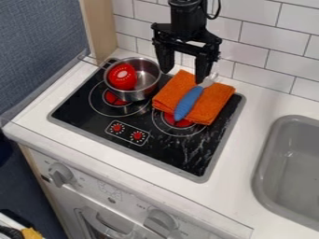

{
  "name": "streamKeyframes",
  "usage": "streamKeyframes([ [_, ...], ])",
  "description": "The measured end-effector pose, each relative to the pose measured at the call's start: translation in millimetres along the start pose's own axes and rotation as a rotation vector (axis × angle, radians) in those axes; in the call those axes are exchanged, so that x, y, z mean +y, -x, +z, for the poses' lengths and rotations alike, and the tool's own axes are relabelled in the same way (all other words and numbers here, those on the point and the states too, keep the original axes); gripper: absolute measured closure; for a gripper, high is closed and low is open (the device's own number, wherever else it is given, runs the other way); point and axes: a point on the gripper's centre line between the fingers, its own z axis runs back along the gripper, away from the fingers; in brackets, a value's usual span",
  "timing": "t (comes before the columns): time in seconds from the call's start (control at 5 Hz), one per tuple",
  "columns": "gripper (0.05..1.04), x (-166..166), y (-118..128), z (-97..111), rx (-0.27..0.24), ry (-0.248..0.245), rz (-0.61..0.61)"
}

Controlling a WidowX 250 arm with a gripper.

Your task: Transfer the tomato to the bottom right corner of the stove

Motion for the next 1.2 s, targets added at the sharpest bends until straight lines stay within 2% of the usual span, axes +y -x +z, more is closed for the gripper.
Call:
streamKeyframes([
  [0.2, 0.083, 0.1, 2.2, -11.4, 0.033, 0.007, 0.002],
  [0.4, 0.083, 24.4, 2.5, -7.9, 0.035, 0.013, 0.061],
  [0.6, 0.083, 61.1, 5.1, -2.0, 0.017, 0.021, 0.12],
  [0.8, 0.083, 88.8, 12.8, -9.7, 0.032, 0.007, 0.158],
  [1.0, 0.083, 106.0, 19.3, -30.2, 0.073, -0.008, 0.19],
  [1.2, 0.083, 112.5, 19.9, -42.8, 0.087, -0.026, 0.217],
])
